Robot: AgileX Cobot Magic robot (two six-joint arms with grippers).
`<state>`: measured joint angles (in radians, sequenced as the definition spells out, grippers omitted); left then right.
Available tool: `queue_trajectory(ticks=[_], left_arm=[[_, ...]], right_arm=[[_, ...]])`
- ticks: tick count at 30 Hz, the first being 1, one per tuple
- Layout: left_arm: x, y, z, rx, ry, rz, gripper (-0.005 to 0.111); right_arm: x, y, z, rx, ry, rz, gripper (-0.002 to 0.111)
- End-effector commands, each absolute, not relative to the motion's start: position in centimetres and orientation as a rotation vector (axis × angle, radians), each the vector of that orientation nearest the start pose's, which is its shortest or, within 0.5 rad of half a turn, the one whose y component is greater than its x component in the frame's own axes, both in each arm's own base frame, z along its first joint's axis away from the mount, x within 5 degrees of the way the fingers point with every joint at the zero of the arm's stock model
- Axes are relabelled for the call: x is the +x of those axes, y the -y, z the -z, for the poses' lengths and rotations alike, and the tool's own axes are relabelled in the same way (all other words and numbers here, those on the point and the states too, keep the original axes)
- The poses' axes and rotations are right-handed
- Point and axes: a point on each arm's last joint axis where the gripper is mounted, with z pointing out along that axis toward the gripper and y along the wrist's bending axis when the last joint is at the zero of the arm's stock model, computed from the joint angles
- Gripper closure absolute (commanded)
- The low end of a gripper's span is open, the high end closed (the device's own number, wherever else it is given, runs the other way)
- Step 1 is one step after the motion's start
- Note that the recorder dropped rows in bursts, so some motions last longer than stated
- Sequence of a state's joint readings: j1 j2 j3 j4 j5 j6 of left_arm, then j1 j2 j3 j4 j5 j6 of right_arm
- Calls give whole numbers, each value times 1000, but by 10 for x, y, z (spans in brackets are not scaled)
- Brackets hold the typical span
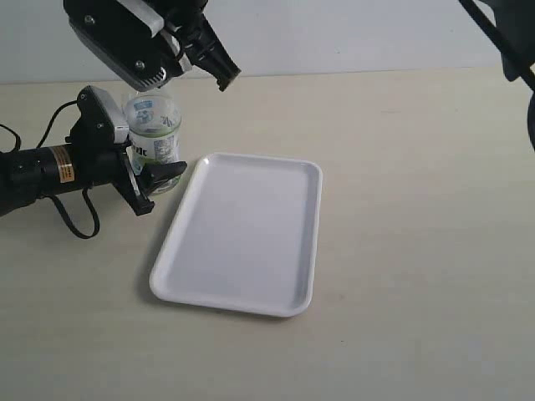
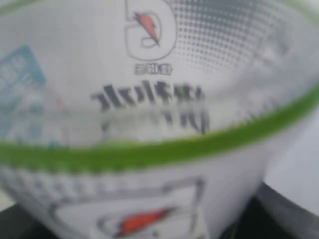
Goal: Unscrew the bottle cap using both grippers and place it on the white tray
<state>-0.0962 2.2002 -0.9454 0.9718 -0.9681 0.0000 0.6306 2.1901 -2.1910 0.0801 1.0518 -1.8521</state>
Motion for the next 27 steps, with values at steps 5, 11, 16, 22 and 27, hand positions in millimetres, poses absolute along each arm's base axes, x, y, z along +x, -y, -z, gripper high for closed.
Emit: queue_trajectory(ticks=[5, 11, 16, 22, 27], left_arm=[[367, 100, -81, 1147, -1536, 377, 107], [367, 100, -81, 1147, -1536, 377, 107], [367, 100, -81, 1147, -1536, 377, 107], [367, 100, -81, 1147, -1536, 377, 107], [367, 100, -81, 1147, -1536, 377, 107]], right_arm=[[397, -296, -301, -2495, -682, 429, 108], [397, -296, -301, -2540, -561, 473, 108], [398, -295, -301, -2546, -547, 486, 108], [398, -295, -300, -2551, -546, 492, 108], [396, -294, -305, -2542, -544, 498, 108]])
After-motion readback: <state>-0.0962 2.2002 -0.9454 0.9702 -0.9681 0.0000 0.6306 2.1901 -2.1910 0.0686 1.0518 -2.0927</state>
